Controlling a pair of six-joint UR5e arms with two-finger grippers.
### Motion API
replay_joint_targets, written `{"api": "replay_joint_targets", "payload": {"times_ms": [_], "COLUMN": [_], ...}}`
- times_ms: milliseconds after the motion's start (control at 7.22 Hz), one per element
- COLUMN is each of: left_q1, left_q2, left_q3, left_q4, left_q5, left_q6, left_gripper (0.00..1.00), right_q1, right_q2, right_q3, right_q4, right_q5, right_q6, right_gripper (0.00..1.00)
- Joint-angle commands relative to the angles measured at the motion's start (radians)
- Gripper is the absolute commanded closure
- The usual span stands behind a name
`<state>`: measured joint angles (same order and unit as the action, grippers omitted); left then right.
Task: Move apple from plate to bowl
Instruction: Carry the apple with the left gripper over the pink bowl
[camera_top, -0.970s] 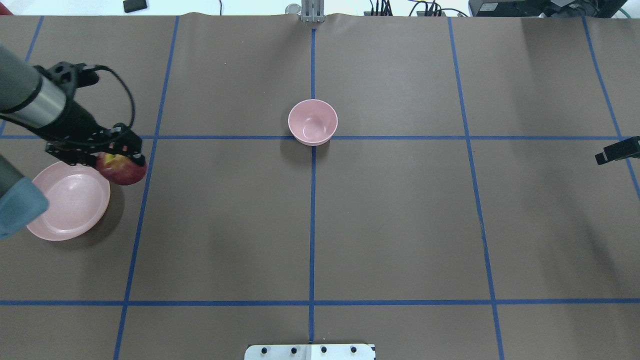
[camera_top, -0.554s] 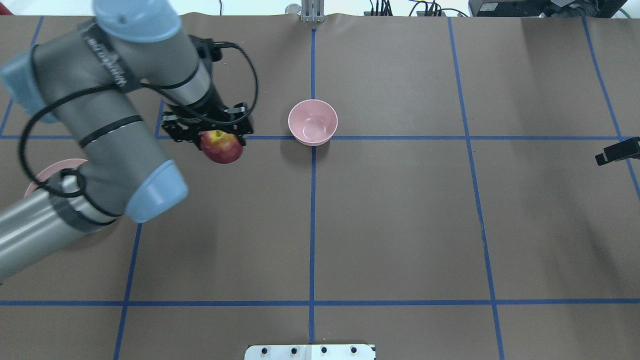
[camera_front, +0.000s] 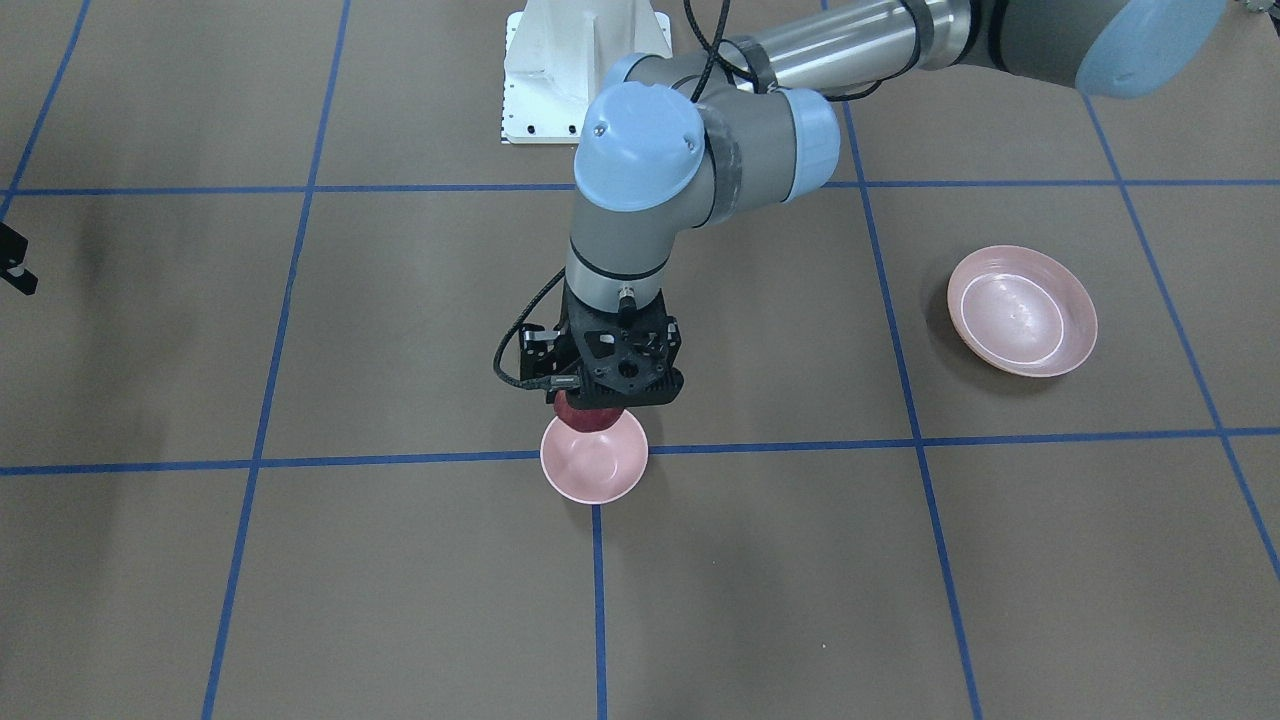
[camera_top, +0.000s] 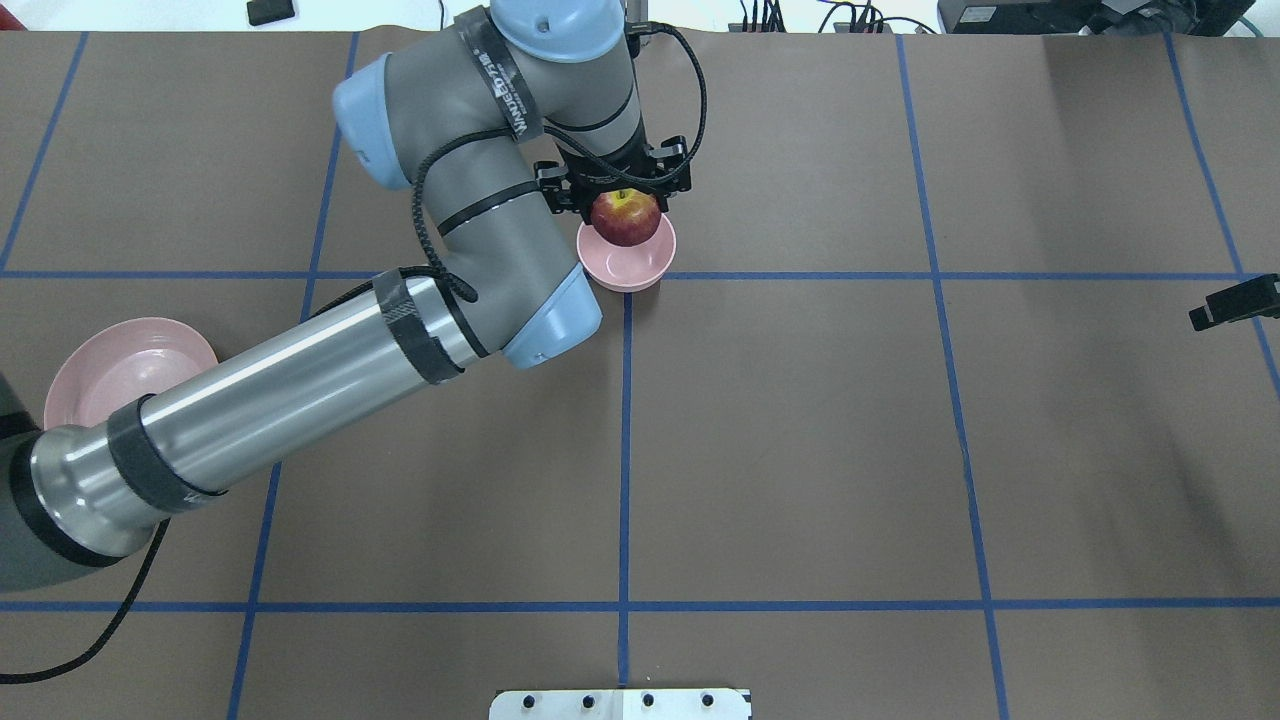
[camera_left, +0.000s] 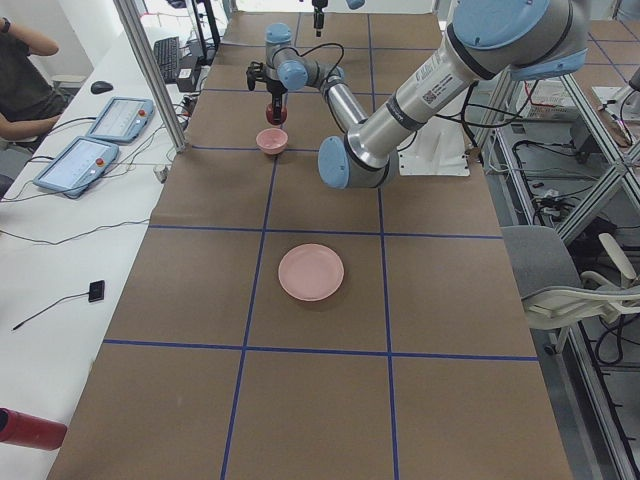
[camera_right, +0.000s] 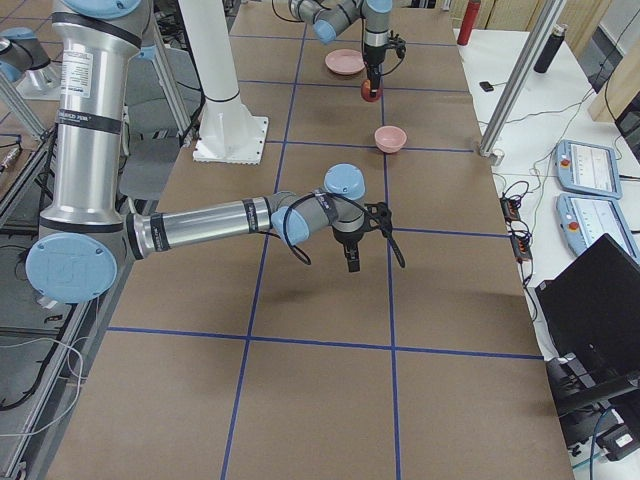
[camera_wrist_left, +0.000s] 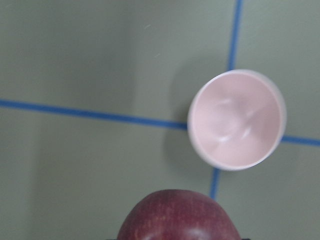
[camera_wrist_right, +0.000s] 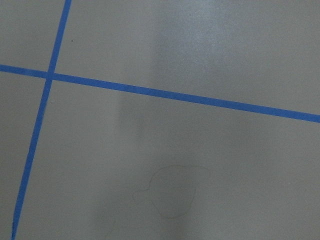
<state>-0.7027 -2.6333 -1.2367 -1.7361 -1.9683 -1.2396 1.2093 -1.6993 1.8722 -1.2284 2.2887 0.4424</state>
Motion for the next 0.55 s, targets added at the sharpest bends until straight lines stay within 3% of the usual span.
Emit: {"api": "replay_joint_targets", "payload": {"times_ms": [0, 277, 416], "left_q1": [0.002, 0.002, 0.006], "left_q2": [-0.030, -0.008, -0.002], "left_q3": [0.091, 0.095, 0.133], "left_q4": [-0.074, -0.079, -0.150], "left_q5": [0.006, 0.003, 0.006], "left_q6": [0.053, 0.094, 0.083], "left_gripper": [1.00, 1.00, 1.00], "right_q1": [-0.002, -0.004, -0.005], "right_q2": [0.006, 0.007, 0.007], "right_q3": [-0.011, -0.014, -0.015], "right_q4": [0.001, 0.001, 0.003], "right_q5": [0.000, 0.000, 0.000], "right_q6": [0.002, 0.002, 0.004], "right_gripper": [0.00, 0.00, 0.00]}}
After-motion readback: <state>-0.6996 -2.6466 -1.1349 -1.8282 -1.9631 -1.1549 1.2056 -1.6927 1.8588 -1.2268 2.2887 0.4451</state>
